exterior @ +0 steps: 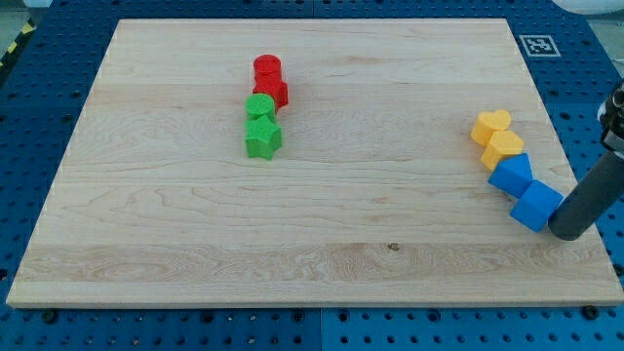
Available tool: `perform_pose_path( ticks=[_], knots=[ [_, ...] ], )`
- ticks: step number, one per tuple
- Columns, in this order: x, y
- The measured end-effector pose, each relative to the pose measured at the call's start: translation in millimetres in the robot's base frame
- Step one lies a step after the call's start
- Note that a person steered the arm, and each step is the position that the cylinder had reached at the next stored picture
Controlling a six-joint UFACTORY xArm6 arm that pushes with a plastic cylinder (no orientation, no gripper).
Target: Separate yellow heart from the yellow hexagon
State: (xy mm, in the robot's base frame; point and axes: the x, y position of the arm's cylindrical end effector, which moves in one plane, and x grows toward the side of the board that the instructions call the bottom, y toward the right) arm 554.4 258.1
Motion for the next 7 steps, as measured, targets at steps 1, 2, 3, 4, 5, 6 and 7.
perform_pose_path(
  ticks=[1, 2, 3, 4, 5, 6, 7],
  knots=[
    [0.0, 0.0],
    [5.2, 7.8],
    [6.6, 13.7],
    [3.5, 51.8],
    [-24.7, 76.8],
    [-52.9, 83.8],
    [-82.7, 85.5]
  ],
)
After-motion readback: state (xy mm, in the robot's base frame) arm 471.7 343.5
